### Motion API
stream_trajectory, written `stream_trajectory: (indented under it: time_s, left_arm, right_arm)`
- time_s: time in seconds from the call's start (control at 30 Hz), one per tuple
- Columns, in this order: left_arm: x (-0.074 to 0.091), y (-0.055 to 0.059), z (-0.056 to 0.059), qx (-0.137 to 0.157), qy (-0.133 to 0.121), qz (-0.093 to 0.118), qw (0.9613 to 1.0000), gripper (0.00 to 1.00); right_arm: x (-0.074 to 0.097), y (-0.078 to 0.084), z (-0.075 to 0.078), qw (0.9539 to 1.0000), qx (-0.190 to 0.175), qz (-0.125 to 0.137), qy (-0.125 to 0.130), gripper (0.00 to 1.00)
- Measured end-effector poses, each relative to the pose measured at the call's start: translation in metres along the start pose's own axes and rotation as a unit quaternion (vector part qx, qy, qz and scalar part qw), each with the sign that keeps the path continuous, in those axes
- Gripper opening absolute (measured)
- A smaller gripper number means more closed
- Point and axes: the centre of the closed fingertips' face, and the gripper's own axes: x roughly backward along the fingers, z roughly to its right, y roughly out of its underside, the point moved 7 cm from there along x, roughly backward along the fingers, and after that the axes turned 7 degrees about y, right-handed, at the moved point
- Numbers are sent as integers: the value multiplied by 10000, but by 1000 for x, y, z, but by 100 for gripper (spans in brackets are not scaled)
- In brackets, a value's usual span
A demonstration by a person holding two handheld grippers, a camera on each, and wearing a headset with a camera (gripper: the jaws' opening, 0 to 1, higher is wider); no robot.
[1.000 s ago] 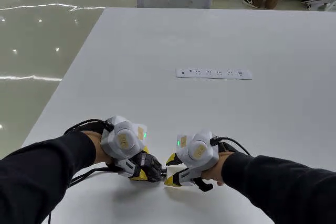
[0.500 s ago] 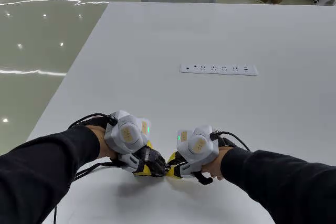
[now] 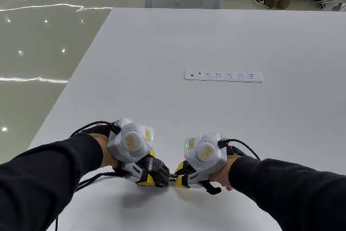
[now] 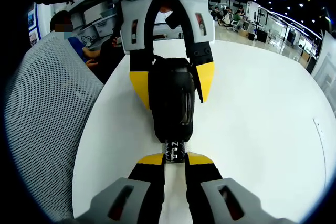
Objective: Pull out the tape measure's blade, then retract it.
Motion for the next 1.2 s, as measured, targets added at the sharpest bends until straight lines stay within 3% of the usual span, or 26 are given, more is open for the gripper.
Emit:
stream_trajectory:
  time_s: [0.2, 0.3, 0.47, 0.9, 1.2]
  left_arm:
    - [0, 0, 1, 24, -35, 39, 10000, 33]
    - [0, 1, 1, 82, -38, 84, 9999, 33]
    - [-1, 0, 1, 82, -55, 54, 9999, 33]
    - [-1, 0, 1, 72, -26, -50, 10000, 33]
    - [-1, 0, 1, 117, -53, -38, 9999, 33]
  right_arm:
    - [0, 0, -3, 10000, 33, 15, 70, 12]
    - [-2, -3, -1, 9998, 130, -168, 12, 13]
    - [-7, -2, -2, 9997, 116, -206, -6, 13]
    - [3, 6, -1, 9998, -167, 32, 99, 11]
    - [10, 13, 1, 9997, -176, -34, 154, 11]
